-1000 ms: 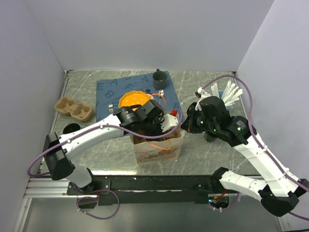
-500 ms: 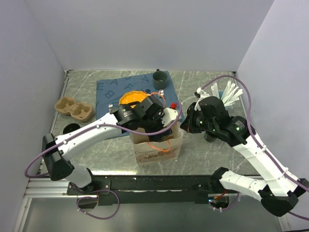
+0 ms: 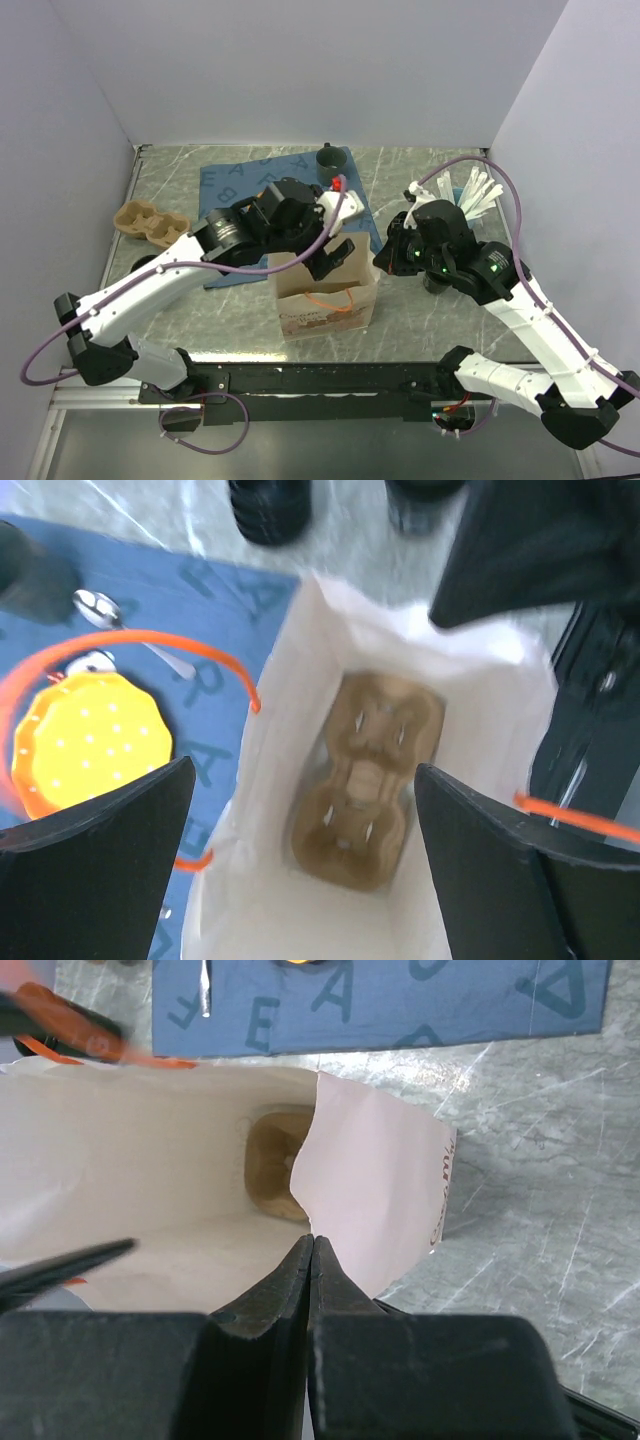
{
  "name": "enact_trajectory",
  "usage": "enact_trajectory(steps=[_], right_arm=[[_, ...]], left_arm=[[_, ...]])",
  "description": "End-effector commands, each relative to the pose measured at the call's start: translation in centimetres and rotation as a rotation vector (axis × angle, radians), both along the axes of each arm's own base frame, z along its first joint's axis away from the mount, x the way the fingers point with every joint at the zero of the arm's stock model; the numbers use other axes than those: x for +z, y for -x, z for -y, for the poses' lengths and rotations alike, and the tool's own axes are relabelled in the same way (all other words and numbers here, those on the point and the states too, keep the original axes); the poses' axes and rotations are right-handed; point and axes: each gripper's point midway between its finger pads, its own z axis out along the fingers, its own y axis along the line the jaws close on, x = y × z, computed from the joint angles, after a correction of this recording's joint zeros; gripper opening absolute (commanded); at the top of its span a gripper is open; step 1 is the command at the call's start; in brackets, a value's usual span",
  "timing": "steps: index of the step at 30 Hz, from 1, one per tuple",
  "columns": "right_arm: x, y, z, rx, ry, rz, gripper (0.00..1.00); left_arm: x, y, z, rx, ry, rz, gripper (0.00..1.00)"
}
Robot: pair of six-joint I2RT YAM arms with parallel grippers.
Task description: Pack the takeout coffee
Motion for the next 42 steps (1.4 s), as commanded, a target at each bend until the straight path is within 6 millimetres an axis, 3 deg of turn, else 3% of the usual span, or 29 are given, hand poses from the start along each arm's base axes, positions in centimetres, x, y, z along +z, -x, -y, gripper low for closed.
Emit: enact_trajectory(steps=[1, 4, 9, 13, 18, 20, 26, 30, 34, 40, 42], right_arm=[[0.8, 0.2, -0.2, -0.003, -0.034, 0.012, 0.06], [1.3, 0.3, -0.2, -0.012, -0.042, 0.01, 0.11], [2.9, 0.2, 0.5, -0.037, -0.041, 0.035, 0.4], [4.1, 0.7, 1.3, -0.037, -0.021, 0.05, 0.61], [5.8, 1.2, 2.0, -0.026, -0.008, 0.082, 0.78], [6.1, 1.1, 2.8, -0.044, 0.024, 0.095, 0.86], [6.4, 0.9, 3.9, -0.063, 0.088, 0.104, 0.9], [6.7, 0.7, 4.0, -0.068, 0.092, 0.111, 0.91], [6.9, 0.6, 3.8, -0.063, 0.088, 0.112, 0.91], [7.2, 0.5, 3.7, -0.061, 0.09, 0.109, 0.9], [7.2, 0.5, 3.8, -0.064, 0.096, 0.111, 0.9]], left_arm=[[6.7, -0.6, -0.4, 0.103, 0.216, 0.08, 0.97], [9.6, -0.4, -1.1, 0.164, 0.364, 0.092, 0.97], [11.6, -2.1, -5.3, 0.488, 0.523, 0.047, 0.97], [10.2, -2.8, -7.4, 0.614, 0.424, 0.015, 0.97], [5.0, -2.4, -10.4, 0.869, 0.289, -0.129, 0.98], [3.2, -1.6, -11.6, 0.962, 0.284, -0.194, 0.87], [0.8, 1.0, -12.2, 1.06, 0.383, -0.392, 0.65], [-1.4, 1.9, -11.8, 1.081, 0.39, -0.478, 0.59], [-2.7, 1.9, -11.4, 1.081, 0.34, -0.485, 0.53], [-3.4, 1.6, -12.4, 1.08, 0.252, -0.422, 0.23], [-3.2, 1.5, -12.7, 1.073, 0.251, -0.408, 0.19]])
